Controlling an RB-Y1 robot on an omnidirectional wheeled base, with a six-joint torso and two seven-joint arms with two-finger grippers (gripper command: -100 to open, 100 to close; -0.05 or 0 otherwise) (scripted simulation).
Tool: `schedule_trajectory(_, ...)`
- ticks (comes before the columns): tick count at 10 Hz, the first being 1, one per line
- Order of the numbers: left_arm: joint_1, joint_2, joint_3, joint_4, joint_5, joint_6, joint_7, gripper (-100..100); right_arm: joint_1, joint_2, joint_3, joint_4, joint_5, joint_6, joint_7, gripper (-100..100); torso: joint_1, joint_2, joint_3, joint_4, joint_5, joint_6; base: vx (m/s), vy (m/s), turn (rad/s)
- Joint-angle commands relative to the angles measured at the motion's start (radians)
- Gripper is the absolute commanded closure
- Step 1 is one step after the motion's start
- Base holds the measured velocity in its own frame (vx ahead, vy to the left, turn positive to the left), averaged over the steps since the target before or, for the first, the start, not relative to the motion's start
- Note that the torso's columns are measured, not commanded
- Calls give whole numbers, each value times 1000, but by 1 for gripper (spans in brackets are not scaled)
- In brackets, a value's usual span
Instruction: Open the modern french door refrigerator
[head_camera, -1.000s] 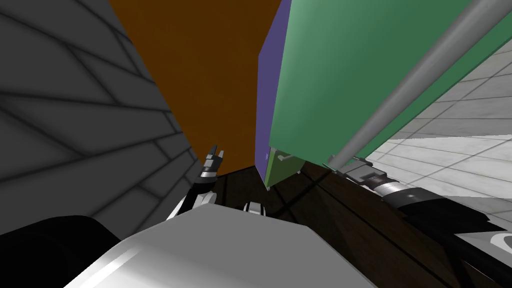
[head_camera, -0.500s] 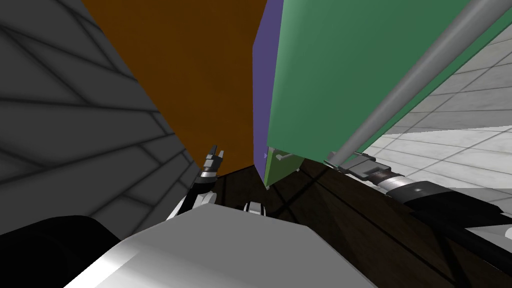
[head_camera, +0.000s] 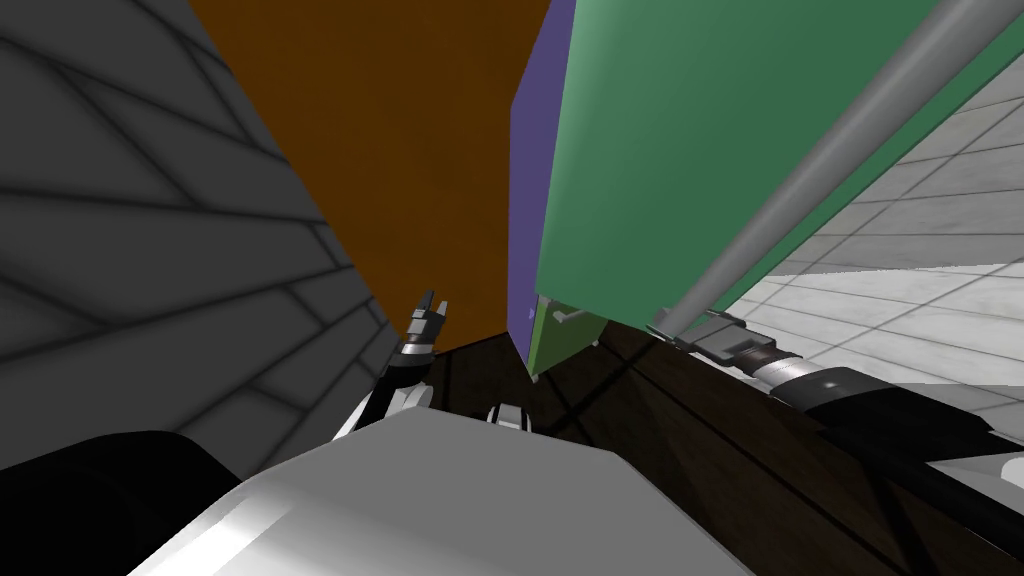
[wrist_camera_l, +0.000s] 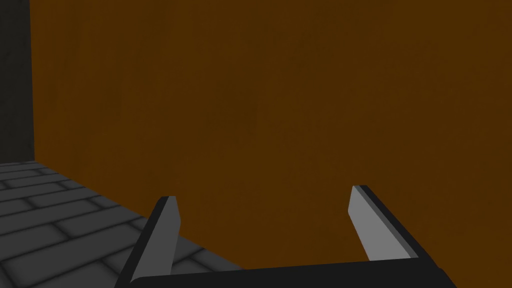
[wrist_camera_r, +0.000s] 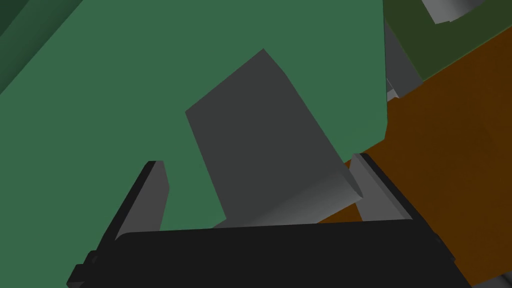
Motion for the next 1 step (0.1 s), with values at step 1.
schedule_trajectory(1,0,0,0,0,0,0,0,0,2,0,3,0,0,-1,0,0,-1,-1,-1,-1,-1,0,0,0,0)
